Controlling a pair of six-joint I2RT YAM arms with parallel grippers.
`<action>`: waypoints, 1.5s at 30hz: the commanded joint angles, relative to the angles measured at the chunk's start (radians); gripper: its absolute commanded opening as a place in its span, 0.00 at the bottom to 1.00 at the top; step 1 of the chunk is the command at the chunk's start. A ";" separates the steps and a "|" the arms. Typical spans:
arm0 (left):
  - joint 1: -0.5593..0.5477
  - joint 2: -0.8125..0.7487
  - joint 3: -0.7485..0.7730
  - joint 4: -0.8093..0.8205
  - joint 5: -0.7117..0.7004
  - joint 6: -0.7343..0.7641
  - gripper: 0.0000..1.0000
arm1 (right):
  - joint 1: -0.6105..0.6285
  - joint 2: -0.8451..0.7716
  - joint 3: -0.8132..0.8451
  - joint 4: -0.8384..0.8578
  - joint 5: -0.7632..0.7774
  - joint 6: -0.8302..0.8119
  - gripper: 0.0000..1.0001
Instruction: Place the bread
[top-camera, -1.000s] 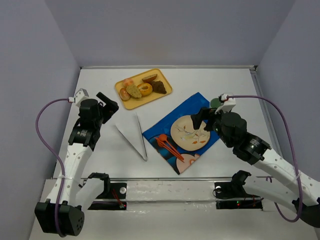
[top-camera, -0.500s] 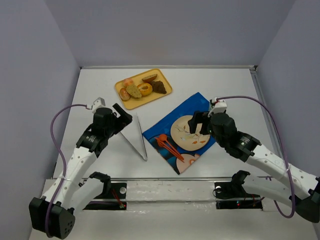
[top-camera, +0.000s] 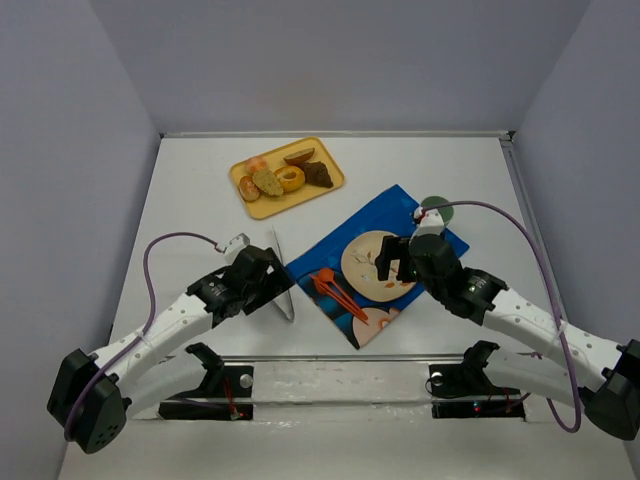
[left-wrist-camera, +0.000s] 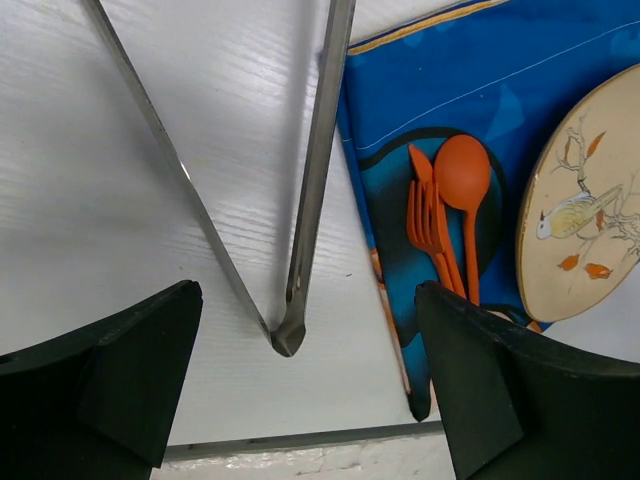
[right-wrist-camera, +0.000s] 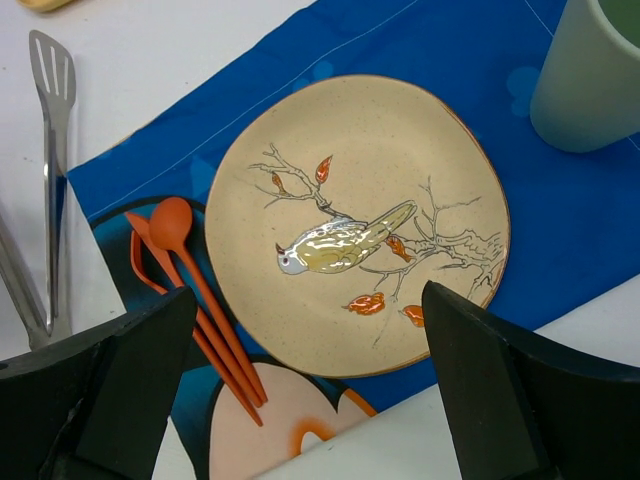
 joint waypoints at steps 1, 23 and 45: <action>-0.019 0.058 -0.005 0.005 -0.043 -0.062 0.99 | -0.001 -0.037 -0.012 0.018 0.022 0.002 1.00; 0.037 0.543 0.183 0.033 -0.206 0.075 0.99 | -0.001 -0.022 -0.052 0.047 0.039 -0.011 1.00; 0.066 0.376 0.227 -0.079 -0.241 0.167 0.42 | -0.001 -0.099 -0.069 0.052 0.111 -0.016 1.00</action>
